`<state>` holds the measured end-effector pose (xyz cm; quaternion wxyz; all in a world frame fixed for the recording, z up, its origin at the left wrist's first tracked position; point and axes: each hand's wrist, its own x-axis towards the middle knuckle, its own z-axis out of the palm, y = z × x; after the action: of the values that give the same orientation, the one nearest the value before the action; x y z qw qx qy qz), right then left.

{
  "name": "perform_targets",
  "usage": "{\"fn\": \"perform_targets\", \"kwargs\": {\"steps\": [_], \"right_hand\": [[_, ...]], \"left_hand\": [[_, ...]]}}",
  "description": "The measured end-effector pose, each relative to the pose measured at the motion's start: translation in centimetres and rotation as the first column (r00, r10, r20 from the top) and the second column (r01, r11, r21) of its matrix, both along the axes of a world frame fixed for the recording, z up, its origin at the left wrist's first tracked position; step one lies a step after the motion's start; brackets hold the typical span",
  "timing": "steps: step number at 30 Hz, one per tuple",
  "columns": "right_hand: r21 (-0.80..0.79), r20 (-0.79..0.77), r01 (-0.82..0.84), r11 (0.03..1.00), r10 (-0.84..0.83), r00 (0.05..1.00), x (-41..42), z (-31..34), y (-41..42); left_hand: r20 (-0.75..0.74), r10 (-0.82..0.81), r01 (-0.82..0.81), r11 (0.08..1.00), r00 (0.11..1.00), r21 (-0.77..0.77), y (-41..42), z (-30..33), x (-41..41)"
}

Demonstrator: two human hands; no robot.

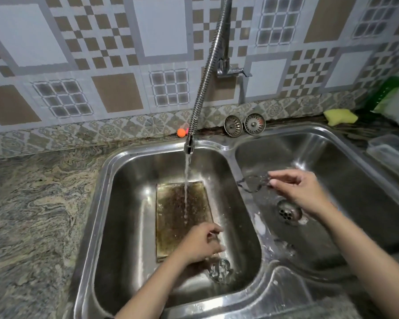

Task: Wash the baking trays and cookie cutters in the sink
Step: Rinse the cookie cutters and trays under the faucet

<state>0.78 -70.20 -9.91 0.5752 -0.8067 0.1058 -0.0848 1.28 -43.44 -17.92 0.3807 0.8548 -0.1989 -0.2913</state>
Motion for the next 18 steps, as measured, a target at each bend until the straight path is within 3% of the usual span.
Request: {"fn": "perform_targets", "kwargs": {"steps": [2, 5, 7, 10, 14, 16, 18], "right_hand": [[-0.134, -0.112, 0.062, 0.989, -0.077, 0.991, -1.4, -1.5, -2.7], [-0.33, -0.368, -0.003, 0.944, -0.125, 0.922, -2.9, -5.1, -5.5], [-0.416, -0.523, -0.133, 0.9, -0.118, 0.844, -3.6, -7.6, -6.2], [-0.406, -0.641, -0.247, 0.88, -0.082, 0.763, -4.2, -10.6, -6.0], [-0.426, -0.736, -0.382, 0.82, -0.068, 0.674, -3.9, -11.8, -5.4], [-0.447, -0.764, -0.411, 0.794, -0.1, 0.638, -3.5, -11.1, -5.3], [-0.5, -0.73, -0.4, 0.768, -0.125, 0.672, -3.0, -9.6, -4.9]], "left_hand": [[0.081, -0.285, 0.262, 0.94, 0.955, 0.218, -1.3, -1.2, -0.5], [0.175, -0.623, 0.458, 0.71, 0.762, 0.535, -2.7, -2.8, -1.0], [0.15, -0.724, 0.503, 0.597, 0.673, 0.625, -3.3, -3.7, -1.1], [0.132, -0.802, 0.535, 0.501, 0.583, 0.68, -3.7, -4.7, -1.2], [0.175, -0.79, 0.54, 0.544, 0.587, 0.642, -3.3, -5.4, -1.2], [0.184, -0.746, 0.539, 0.606, 0.64, 0.585, -2.9, -5.2, -1.2], [0.193, -0.646, 0.506, 0.72, 0.739, 0.475, -2.5, -4.4, -1.0]]}}
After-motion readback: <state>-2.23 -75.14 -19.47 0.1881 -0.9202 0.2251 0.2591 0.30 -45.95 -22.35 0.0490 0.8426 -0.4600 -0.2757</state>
